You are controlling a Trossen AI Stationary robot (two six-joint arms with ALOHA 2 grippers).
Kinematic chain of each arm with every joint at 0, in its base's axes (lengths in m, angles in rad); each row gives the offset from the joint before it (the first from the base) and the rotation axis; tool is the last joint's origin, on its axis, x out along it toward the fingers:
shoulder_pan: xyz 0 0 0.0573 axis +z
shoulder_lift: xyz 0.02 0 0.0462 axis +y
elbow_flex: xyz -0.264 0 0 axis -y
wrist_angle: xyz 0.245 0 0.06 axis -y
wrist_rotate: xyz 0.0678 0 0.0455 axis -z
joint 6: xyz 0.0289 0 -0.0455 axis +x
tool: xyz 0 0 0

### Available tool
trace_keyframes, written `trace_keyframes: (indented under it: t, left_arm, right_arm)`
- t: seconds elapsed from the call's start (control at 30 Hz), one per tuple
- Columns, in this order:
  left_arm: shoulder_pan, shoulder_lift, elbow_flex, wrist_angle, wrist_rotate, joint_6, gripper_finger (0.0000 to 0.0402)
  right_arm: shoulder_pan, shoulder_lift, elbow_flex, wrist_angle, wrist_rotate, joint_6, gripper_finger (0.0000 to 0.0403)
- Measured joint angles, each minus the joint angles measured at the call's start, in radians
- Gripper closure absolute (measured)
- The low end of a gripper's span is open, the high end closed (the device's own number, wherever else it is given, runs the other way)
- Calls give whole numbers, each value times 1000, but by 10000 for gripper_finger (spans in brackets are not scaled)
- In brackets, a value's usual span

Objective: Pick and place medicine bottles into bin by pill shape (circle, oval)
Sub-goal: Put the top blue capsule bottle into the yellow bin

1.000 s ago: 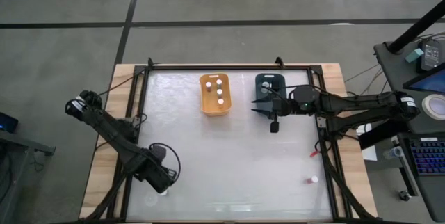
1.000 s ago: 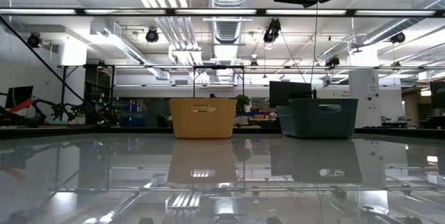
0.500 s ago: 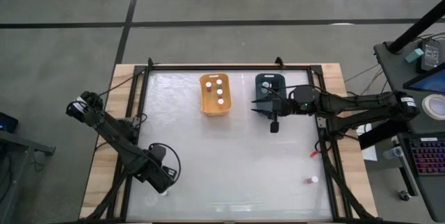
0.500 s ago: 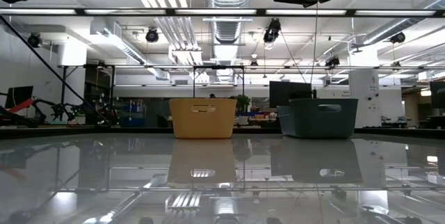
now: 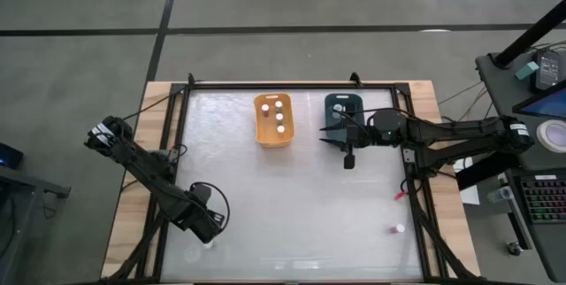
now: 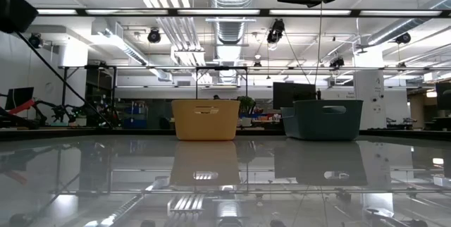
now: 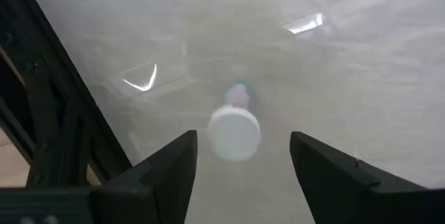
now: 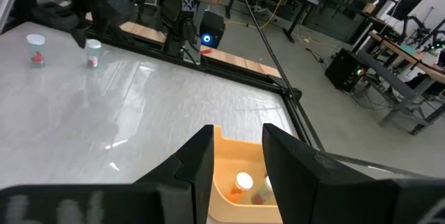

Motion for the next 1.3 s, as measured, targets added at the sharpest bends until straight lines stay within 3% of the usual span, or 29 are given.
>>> trace_keyframes:
  t: [0.43, 0.87, 1.13, 1.3]
  left_arm:
    - [0, 0, -63, 76, 0, 1, 194]
    - [0, 0, -62, 83, 0, 1, 305]
    - [13, -1, -31, 82, 5, 1, 301]
    - [55, -2, 20, 81, 68, 48, 301]
  right_arm:
    - [0, 0, 0, -3, 0, 0, 289]
    - [0, 0, 0, -7, 0, 2, 289]
    - [0, 0, 0, -7, 0, 3, 289]
    - [0, 0, 0, -8, 0, 4, 289]
